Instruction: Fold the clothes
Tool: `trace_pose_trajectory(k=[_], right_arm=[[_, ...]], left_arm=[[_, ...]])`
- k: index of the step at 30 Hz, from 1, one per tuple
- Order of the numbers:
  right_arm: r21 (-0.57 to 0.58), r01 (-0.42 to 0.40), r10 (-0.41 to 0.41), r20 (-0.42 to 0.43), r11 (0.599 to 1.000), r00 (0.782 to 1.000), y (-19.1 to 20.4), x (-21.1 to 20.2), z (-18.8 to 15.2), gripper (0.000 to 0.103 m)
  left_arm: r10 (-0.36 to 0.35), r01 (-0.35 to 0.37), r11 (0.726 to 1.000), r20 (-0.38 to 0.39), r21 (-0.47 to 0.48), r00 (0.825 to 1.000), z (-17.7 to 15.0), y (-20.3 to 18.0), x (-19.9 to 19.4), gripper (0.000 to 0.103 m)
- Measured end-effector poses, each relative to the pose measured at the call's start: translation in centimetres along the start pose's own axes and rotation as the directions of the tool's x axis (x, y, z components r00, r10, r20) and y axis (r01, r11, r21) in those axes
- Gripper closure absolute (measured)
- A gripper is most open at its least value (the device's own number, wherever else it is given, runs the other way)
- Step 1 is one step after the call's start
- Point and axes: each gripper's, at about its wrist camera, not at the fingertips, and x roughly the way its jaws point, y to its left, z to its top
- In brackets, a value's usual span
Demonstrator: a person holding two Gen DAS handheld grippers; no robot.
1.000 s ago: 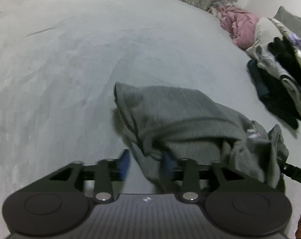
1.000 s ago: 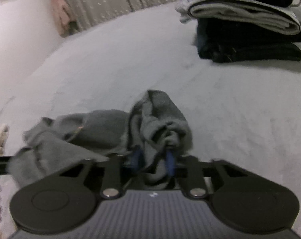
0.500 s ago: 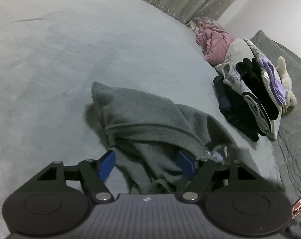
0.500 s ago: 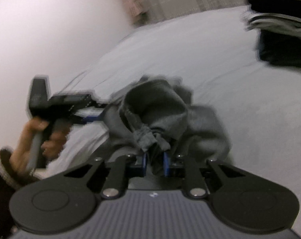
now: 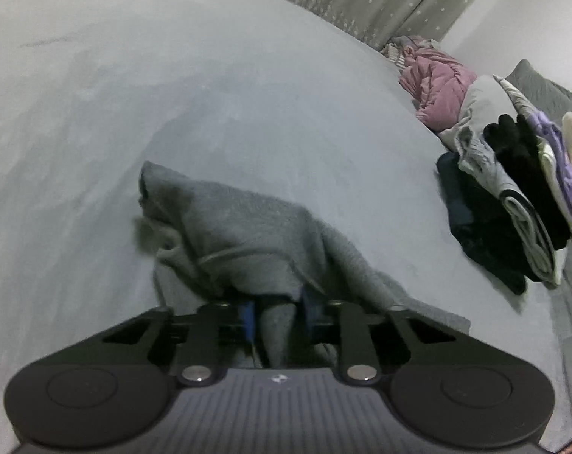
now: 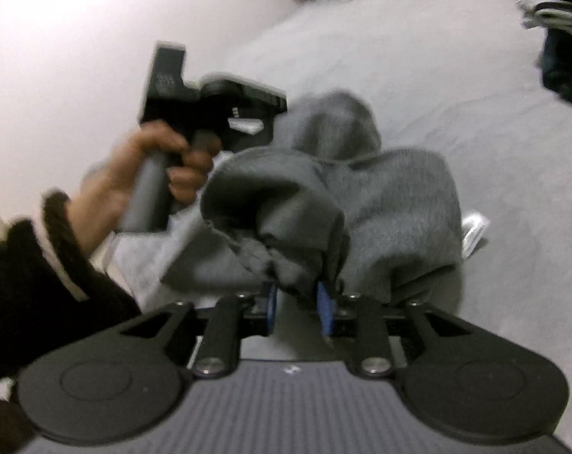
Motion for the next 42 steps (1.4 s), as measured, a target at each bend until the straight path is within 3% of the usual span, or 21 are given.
trace_pose_trajectory(k=[1, 4, 10, 16, 19, 23, 24, 28, 30, 33, 37, 42], right_arm=[[0.031, 0.018, -0.020, 0.033, 0.999, 0.999, -0.7, -0.8, 0.1, 0.041], [0.115, 0.087, -0.097, 0.085, 0.990, 0.992, -2.7, -2.0, 0.1, 0.028], [0.259, 0.242, -0.262, 0.046, 0.935, 0.964, -5.8, -0.7, 0.1, 0.028], [0.318, 0.181, -0.195, 0.010, 0.931, 0.981, -5.2, 1.6, 0.2, 0.029], [0.307, 0.198, -0.214, 0.019, 0.931, 0.977, -4.9, 1.1, 0.6, 0.029], [0.383, 0.204, -0.254, 0.083, 0.901, 0.964, -6.6, -0.8, 1.2, 0.028], [0.394, 0.204, -0.260, 0.093, 0.896, 0.961, -6.9, -1.1, 1.4, 0.028], [0.433, 0.214, -0.299, 0.138, 0.876, 0.944, -7.7, -2.2, 1.9, 0.021], [0.437, 0.225, -0.312, 0.137, 0.871, 0.940, -8.1, -1.9, 2.3, 0.016], [0.436, 0.241, -0.321, 0.119, 0.867, 0.940, -8.8, -0.7, 2.7, 0.012], [0.453, 0.250, -0.318, 0.080, 0.856, 0.945, -9.8, 0.5, 3.0, 0.011], [0.443, 0.279, -0.325, 0.030, 0.852, 0.945, -10.6, 2.5, 2.8, 0.008]], left_arm=[[0.007, -0.007, 1.000, 0.006, 0.012, 1.000, 0.1, -0.3, 0.2, 0.090], [0.027, -0.030, 0.996, 0.031, 0.084, 0.999, 0.7, -2.2, 1.3, 0.092], [-0.025, 0.017, 0.985, 0.046, 0.173, 0.999, 1.4, -5.6, 3.5, 0.094], [-0.081, 0.073, 0.961, 0.021, 0.266, 0.996, 1.3, -10.5, 5.8, 0.094], [-0.101, 0.097, 0.944, -0.005, 0.315, 0.995, 0.4, -13.4, 6.6, 0.094], [-0.087, 0.088, 0.931, -0.018, 0.355, 0.996, -0.6, -14.8, 6.5, 0.091], [-0.079, 0.081, 0.929, -0.019, 0.361, 0.997, -0.8, -14.8, 6.2, 0.087], [-0.081, 0.082, 0.929, -0.019, 0.361, 0.997, -1.5, -13.8, 4.1, 0.055], [-0.064, 0.061, 0.919, -0.005, 0.389, 0.998, -1.9, -13.5, 2.7, 0.046], [0.023, -0.025, 0.903, 0.009, 0.429, 1.000, -2.6, -13.2, 0.7, 0.023], [0.110, -0.105, 0.883, 0.015, 0.457, 0.994, -3.9, -11.2, -1.8, 0.022], [0.168, -0.139, 0.896, -0.030, 0.422, 0.985, -4.8, -8.1, -2.9, 0.019]])
